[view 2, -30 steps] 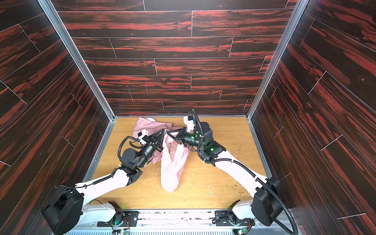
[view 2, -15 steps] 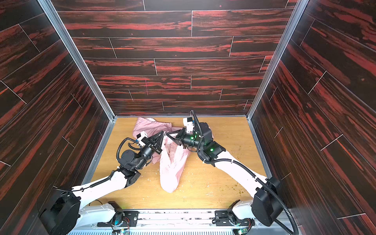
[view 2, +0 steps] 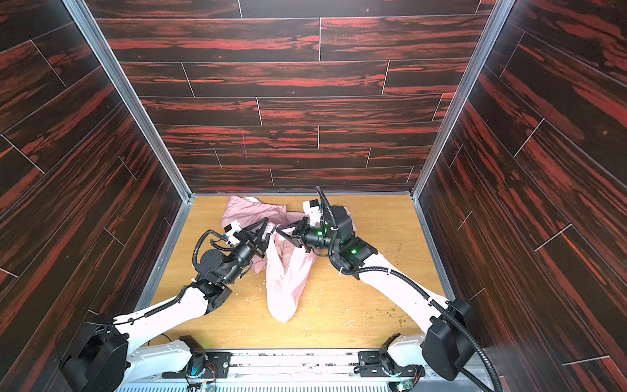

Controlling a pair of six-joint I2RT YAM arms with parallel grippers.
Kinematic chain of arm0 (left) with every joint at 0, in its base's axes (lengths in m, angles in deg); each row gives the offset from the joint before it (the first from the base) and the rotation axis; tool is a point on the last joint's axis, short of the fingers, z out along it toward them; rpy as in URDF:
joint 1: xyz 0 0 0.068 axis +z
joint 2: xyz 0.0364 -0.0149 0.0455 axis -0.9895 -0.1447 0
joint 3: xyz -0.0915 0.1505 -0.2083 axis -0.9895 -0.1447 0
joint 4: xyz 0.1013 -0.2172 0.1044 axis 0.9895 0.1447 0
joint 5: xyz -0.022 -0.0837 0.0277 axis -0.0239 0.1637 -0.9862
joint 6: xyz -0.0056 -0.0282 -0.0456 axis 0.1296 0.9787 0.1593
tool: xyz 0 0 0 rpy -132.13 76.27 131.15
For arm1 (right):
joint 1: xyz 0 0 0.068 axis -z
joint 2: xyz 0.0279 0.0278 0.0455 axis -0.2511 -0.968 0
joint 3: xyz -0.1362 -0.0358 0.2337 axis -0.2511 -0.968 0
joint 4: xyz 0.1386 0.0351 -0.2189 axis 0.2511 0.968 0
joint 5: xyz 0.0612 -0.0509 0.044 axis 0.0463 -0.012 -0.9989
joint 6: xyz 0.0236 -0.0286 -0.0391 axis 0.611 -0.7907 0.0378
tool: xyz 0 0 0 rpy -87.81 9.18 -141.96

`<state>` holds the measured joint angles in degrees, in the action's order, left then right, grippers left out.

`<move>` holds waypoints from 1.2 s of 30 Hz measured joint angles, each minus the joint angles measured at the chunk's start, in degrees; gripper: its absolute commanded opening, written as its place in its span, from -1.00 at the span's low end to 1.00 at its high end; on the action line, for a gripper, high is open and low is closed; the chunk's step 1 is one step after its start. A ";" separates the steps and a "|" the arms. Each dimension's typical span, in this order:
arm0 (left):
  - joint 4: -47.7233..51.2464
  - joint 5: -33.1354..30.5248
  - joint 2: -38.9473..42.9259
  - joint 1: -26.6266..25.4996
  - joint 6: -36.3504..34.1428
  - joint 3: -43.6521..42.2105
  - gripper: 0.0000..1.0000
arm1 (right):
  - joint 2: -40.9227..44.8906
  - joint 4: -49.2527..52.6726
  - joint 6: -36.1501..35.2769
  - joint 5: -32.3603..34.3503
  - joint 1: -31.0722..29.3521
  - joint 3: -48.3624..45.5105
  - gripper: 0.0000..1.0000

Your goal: Zip up the jacket

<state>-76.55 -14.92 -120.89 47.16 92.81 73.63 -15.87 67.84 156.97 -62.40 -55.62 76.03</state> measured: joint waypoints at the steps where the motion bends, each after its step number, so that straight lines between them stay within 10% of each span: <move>1: 0.31 0.39 0.00 0.04 0.00 0.00 -0.45 | 0.04 0.15 0.00 0.00 0.00 0.00 -1.00; 26: 0.02 5.90 -0.74 0.50 -1.25 0.04 -1.00 | 1.36 3.45 -0.04 0.15 -0.07 0.02 -1.00; 36: 9.94 5.64 6.01 0.37 -15.89 1.25 -1.00 | 1.36 8.94 2.93 -0.87 -0.70 2.27 -1.00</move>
<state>-66.60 -9.28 -114.88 47.53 76.92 74.88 -14.52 76.78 159.89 -63.27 -56.32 78.30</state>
